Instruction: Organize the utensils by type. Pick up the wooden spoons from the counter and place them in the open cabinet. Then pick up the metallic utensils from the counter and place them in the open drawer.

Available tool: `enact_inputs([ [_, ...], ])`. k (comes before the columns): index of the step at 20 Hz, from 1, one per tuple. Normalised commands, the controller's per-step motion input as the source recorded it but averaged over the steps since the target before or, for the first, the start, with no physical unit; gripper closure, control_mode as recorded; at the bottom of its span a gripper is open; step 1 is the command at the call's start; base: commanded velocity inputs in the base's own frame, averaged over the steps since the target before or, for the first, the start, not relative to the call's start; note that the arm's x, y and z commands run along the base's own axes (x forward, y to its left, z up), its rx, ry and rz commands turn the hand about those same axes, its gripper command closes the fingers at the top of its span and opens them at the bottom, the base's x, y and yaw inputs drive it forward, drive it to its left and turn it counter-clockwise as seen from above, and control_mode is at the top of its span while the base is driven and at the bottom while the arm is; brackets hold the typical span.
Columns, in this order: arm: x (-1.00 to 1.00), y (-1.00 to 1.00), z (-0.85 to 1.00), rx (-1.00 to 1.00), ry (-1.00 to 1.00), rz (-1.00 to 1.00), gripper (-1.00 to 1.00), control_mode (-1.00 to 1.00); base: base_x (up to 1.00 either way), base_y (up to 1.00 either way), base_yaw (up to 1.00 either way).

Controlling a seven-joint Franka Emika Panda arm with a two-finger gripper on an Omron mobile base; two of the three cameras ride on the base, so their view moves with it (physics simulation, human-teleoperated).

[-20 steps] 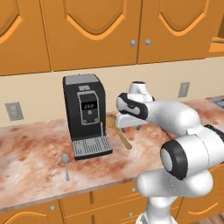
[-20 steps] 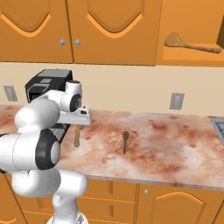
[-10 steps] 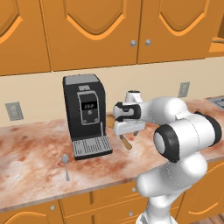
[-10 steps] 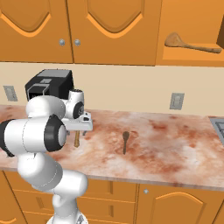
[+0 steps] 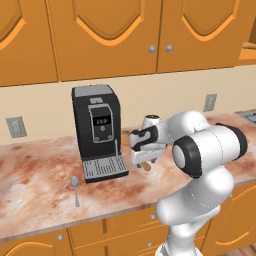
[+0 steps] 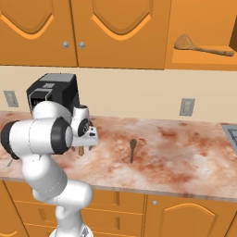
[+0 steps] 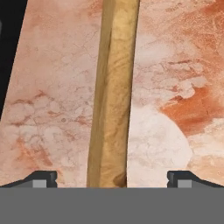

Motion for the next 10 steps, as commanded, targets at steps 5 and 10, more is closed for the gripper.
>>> enact_inputs([
  [5,0.0,0.0,-0.37,0.0,-0.04,0.05,-1.0,-1.0,0.0,0.0,0.0],
  [10,0.0,0.0,-0.38,0.0,-0.02,0.02,1.0,-1.0,0.0,0.0,0.0],
])
